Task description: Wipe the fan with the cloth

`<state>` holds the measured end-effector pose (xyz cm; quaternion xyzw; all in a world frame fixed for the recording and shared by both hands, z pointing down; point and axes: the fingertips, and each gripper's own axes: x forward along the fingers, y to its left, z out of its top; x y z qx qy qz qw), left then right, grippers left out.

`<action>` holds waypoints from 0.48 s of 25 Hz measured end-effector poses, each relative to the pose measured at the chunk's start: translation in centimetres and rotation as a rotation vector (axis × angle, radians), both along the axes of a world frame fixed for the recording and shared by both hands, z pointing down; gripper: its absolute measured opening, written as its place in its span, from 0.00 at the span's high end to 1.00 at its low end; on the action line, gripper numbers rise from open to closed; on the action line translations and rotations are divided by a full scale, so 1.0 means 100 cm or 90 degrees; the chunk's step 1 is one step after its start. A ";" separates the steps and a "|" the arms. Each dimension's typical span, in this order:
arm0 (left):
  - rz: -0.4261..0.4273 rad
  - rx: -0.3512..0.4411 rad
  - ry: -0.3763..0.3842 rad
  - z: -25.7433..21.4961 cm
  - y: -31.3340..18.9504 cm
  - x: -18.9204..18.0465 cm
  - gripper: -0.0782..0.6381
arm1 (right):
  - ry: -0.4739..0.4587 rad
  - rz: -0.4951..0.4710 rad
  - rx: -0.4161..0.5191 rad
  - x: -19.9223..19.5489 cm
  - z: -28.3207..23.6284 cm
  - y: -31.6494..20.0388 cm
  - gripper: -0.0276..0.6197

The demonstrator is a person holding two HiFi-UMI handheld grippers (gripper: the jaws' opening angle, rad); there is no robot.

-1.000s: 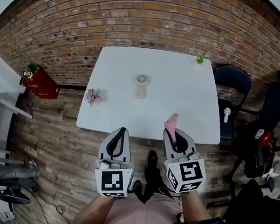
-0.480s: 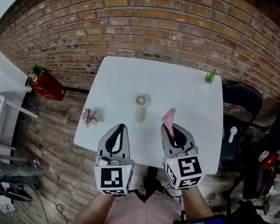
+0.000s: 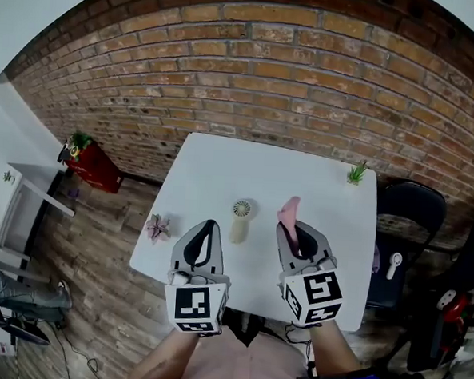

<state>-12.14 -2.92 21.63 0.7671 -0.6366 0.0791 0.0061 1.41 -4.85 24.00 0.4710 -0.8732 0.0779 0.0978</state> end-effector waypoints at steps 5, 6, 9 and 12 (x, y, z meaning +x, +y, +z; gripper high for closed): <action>0.005 -0.012 0.002 0.009 -0.011 0.003 0.87 | 0.002 0.006 -0.005 0.006 0.005 -0.010 0.90; 0.006 -0.019 0.003 0.014 -0.014 0.003 0.87 | 0.003 0.008 -0.008 0.006 0.007 -0.012 0.90; 0.011 -0.043 0.003 0.029 -0.024 0.002 0.87 | 0.006 0.012 -0.024 0.006 0.017 -0.021 0.90; 0.020 -0.067 0.001 0.045 -0.040 0.001 0.87 | 0.009 0.017 -0.046 0.004 0.029 -0.033 0.90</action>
